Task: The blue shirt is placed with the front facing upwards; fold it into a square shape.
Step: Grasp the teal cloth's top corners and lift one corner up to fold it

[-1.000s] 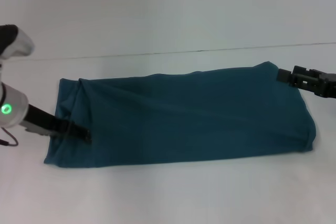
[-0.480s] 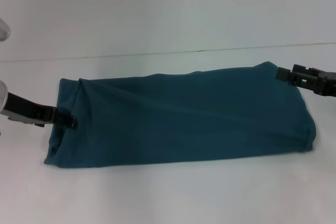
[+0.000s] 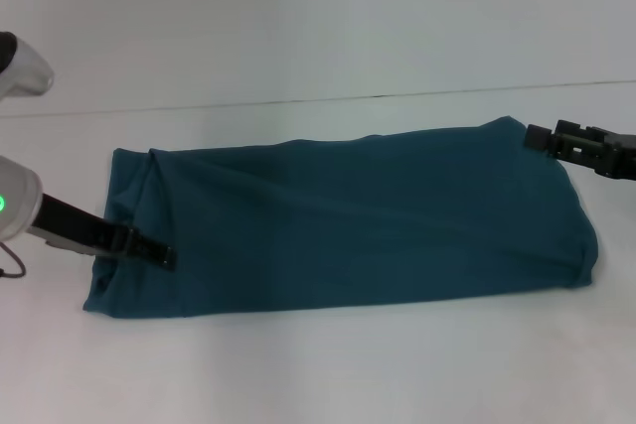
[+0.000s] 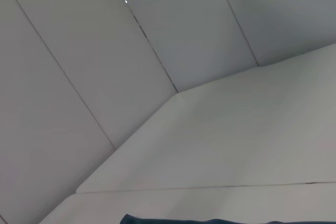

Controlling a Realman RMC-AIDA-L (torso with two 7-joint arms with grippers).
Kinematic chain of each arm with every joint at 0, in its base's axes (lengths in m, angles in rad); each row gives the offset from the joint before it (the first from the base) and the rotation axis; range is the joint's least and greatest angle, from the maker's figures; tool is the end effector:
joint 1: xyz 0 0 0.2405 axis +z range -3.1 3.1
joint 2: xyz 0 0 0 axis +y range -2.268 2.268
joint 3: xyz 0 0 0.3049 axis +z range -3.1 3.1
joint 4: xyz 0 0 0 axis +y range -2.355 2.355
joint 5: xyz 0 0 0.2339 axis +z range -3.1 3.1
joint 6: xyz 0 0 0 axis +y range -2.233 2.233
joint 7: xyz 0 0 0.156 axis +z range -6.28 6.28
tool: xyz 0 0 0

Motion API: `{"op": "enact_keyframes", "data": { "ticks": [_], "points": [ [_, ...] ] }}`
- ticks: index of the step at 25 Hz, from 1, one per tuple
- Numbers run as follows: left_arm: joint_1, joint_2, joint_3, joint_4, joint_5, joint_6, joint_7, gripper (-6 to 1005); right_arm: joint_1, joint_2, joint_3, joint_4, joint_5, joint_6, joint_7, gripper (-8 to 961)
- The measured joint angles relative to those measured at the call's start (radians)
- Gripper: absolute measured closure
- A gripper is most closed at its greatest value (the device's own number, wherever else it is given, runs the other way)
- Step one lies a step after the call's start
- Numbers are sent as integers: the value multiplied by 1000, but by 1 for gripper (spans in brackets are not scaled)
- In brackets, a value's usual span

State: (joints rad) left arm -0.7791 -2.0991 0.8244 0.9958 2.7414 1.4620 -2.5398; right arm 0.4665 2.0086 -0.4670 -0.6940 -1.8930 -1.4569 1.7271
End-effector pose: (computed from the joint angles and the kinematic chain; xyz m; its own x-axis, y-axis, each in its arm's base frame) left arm -0.2640 0.4554 -0.0028 0.4747 0.8750 0.0950 0.8149 -0.3962 -0.4230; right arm 0.3611 0.3909 0.0556 0.4492 -0.4848 -0.7504 -0.8308 -0.5356 -0.1512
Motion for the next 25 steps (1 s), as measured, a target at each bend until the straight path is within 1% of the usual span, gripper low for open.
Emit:
{"op": "enact_keyframes", "data": {
  "ticks": [4,8,12,17,25],
  "points": [
    [-1,-16,3,-15,-2,-9,18,95,0,0,-4,2,0,7,0,29],
    [0,-21,4,-45,-3,-44,26,95,0,-1,-6,5,0,8,0,28],
    [5,-22,4,-78,-3,-92,26,94,0,-1,-7,5,0,8,0,28],
    [5,-16,4,-114,2,-115,27,94,1,-1,-7,5,0,6,0,29],
    [7,-18,-2,-93,-3,-102,29,94,1,-1,-7,5,0,7,0,29]
  ]
}}
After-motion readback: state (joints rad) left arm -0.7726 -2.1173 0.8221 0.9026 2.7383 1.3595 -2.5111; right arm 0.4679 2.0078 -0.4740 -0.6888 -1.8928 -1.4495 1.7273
